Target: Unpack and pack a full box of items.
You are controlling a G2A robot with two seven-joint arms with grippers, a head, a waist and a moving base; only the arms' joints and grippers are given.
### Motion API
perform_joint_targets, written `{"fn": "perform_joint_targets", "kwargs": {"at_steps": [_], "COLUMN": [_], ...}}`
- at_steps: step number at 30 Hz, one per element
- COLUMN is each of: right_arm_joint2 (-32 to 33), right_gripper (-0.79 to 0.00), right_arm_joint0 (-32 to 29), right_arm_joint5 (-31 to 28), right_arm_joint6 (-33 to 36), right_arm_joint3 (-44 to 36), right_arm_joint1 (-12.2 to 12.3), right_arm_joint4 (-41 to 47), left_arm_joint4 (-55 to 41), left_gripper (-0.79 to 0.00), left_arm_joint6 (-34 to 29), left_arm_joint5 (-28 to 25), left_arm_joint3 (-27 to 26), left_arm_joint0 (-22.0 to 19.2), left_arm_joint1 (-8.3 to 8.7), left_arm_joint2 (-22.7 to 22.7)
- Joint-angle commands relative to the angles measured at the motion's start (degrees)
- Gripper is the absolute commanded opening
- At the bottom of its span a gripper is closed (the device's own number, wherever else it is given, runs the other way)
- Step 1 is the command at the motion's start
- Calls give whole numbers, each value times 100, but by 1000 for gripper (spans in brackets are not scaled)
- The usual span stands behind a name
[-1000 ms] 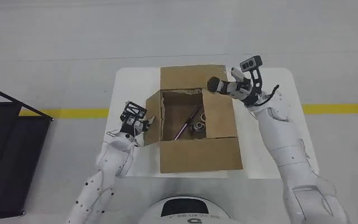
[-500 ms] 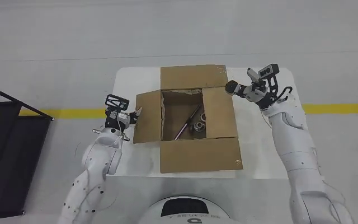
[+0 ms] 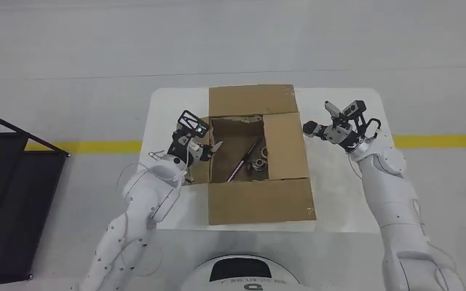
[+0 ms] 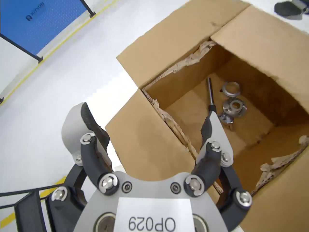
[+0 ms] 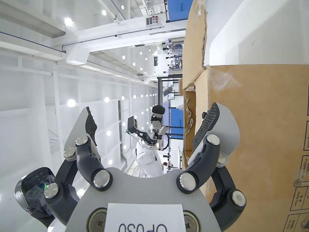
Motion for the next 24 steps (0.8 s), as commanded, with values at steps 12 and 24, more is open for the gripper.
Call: {"fn": "perform_joint_targets", "kwargs": {"at_steps": [12,24], "right_arm_joint2": [54,61], "right_gripper": [0,0], "right_arm_joint0": [-105,-480], "right_arm_joint5": [-145,14], "right_arm_joint6": [-537,-847], "right_arm_joint3": [-54,-172], "right_arm_joint1": [-3,48], "right_arm_joint4": [-65,-360], "left_arm_joint4": [211,-1949], "left_gripper": [0,0], "left_arm_joint6": [-7,26], "left_arm_joint5": [-167,-2823], "left_arm_joint3": [327,2557], "left_arm_joint0": [-68,-1933], "left_arm_joint1": [-2,-147], "left_arm_joint2": [169,817]}}
